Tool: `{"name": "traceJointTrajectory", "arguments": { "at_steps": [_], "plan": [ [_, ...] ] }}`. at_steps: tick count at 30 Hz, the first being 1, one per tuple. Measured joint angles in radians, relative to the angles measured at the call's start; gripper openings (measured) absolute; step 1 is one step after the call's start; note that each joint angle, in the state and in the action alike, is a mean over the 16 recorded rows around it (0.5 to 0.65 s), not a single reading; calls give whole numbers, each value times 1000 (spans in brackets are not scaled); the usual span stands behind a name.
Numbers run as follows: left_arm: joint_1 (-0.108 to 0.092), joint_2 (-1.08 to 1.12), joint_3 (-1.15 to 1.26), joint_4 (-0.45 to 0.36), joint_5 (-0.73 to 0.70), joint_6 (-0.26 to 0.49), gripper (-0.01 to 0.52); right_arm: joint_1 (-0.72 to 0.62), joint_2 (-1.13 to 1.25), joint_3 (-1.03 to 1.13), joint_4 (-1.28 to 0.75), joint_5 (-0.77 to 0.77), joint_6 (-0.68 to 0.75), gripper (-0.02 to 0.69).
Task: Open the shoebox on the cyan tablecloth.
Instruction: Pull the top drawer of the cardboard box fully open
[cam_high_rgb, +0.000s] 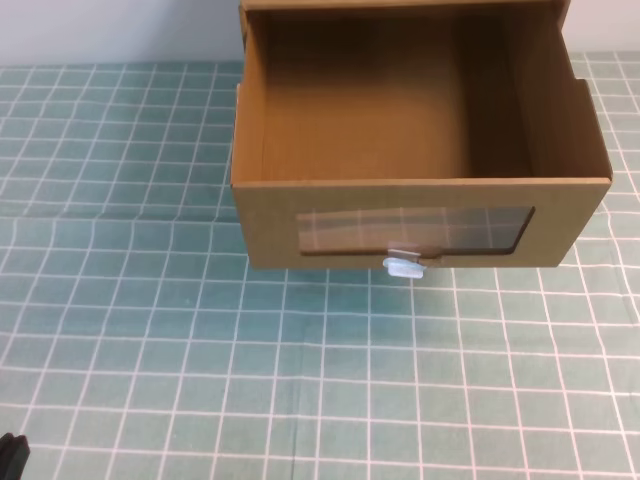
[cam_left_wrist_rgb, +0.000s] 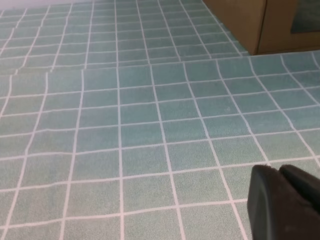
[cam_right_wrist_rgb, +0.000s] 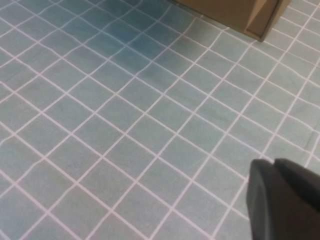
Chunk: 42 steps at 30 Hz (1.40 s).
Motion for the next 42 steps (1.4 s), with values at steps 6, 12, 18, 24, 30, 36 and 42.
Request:
{"name": "traceJointTrajectory", "arguments": {
  "at_steps": [6,12,18,24,30,36,42],
  "plan": [
    [0,0,0,0,0,0,-5,-97,-37,17,16,-111,0,-14],
    [0,0,0,0,0,0,-5,-332,-96,89,64,-398,0,-14],
    [0,0,0,0,0,0,-5,-624,-158,220,151,-695,1,-14],
    [0,0,0,0,0,0,-5,-833,-196,353,225,-817,-2,-14],
    [0,0,0,0,1,0,-5,-944,-209,430,270,-790,-53,-14],
    [0,0,0,0,1,0,-5,-1027,-209,453,354,-737,-214,-14],
    [0,0,0,0,1,0,-5,-1083,-209,456,536,-664,-473,-14]
  ]
}}
